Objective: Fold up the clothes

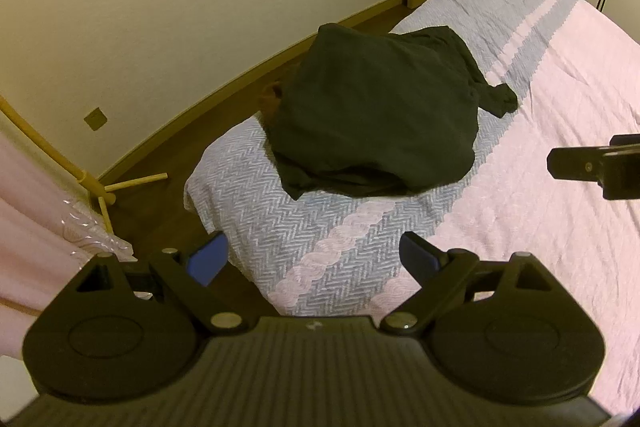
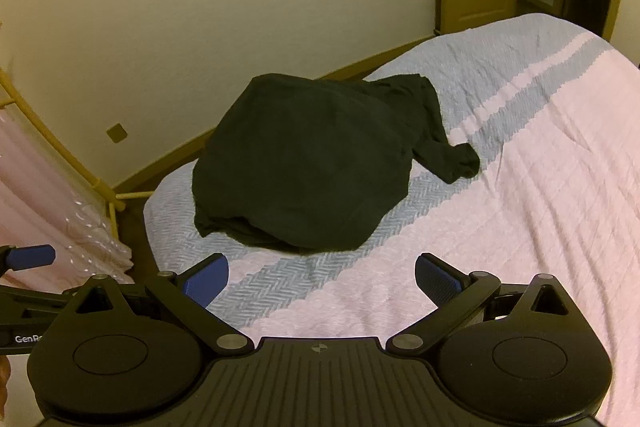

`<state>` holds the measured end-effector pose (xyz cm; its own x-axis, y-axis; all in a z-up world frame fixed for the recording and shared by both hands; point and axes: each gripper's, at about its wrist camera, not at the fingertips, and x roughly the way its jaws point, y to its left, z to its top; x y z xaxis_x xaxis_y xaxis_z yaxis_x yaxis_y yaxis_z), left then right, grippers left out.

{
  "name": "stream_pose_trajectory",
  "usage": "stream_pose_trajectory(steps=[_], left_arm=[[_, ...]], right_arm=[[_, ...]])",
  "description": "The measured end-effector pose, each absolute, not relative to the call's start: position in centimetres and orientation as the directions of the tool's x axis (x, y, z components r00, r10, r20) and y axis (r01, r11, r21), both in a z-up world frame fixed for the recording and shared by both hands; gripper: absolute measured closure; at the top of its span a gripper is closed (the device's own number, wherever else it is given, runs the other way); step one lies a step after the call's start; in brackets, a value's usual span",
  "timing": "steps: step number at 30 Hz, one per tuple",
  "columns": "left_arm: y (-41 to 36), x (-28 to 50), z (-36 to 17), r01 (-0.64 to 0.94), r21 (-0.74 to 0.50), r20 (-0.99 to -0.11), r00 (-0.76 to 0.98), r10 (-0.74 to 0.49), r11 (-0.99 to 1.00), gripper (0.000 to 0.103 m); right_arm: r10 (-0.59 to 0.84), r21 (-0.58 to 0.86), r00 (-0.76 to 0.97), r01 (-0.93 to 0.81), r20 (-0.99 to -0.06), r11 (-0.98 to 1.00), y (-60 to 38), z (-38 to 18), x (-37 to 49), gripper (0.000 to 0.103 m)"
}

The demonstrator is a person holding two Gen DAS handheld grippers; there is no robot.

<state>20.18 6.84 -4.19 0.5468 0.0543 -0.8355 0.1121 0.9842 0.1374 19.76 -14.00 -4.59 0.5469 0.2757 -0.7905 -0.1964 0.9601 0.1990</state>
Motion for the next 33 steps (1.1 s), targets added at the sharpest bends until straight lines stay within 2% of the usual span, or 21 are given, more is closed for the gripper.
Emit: stream_pose_trajectory(steps=[26,33], left_arm=[[5.7,20.5,-4.2,0.122,0.179,-0.833,0.546,0.084,0.976,0.012],[6.9,21.5,-5.4,0.177,0.260,-0.809,0.577,0.114,0.949,0.012]], right_arm=[[0.307,0.234,0.545,-0.202,-0.780,0.951,-15.7,-5.5,20.2,0.001],[0.334,0.246,0.581,-0.228,-0.742,0.942,-15.8,-5.7,20.5,0.001]])
